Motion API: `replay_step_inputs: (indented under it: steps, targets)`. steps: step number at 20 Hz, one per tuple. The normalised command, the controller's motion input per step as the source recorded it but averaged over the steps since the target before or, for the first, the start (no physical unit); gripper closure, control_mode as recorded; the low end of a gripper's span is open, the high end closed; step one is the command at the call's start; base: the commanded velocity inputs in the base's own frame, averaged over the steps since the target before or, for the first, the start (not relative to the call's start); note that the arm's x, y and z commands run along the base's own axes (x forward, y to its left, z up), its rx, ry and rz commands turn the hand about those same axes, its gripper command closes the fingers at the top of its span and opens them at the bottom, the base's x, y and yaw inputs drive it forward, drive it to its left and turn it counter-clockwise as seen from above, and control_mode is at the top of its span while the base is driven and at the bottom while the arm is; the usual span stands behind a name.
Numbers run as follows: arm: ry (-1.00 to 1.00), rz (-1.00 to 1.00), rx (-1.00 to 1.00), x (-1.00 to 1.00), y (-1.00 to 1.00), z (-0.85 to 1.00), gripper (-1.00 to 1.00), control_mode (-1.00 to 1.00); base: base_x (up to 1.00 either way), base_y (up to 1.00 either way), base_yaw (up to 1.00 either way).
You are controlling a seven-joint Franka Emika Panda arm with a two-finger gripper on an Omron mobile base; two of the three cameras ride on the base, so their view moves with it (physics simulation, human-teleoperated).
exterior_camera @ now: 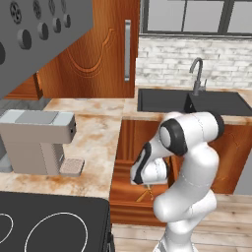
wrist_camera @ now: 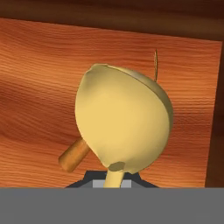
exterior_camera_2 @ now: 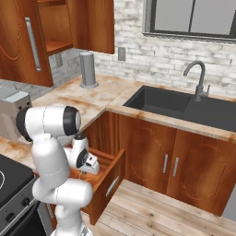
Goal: Organize the utensils by type. Pick up the wooden spoons from the counter and place them in the open cabinet. Then pick up the metallic utensils from the counter and place them in the open drawer.
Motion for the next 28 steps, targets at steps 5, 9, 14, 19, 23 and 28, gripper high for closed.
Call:
replay_step_inputs:
  steps: [5, 9, 14, 19, 23, 28]
  targets:
    - [0.00, 0.00, 0.01, 0.23, 0.02, -0.28, 1.00, -1.00, 0.00, 0.00, 0.00]
    - [0.00, 0.00, 0.01, 0.15, 0.06, -0.29, 1.00, -1.00, 0.00, 0.00, 0.00]
    - [0.00, 0.00, 0.00, 0.03, 0.09, -0.35, 1.00, -1.00, 0.00, 0.00, 0.00]
    - [0.00, 0.00, 0.00, 0.16, 0.04, -0.24, 1.00, -1.00, 0.00, 0.00, 0.00]
    - [-0.01, 0.00, 0.00, 0.16, 0.03, -0.18, 1.00, -1.00, 0.00, 0.00, 0.00]
    - [-0.01, 0.00, 0.00, 0.14, 0.04, -0.18, 1.00, -1.00, 0.00, 0.00, 0.00]
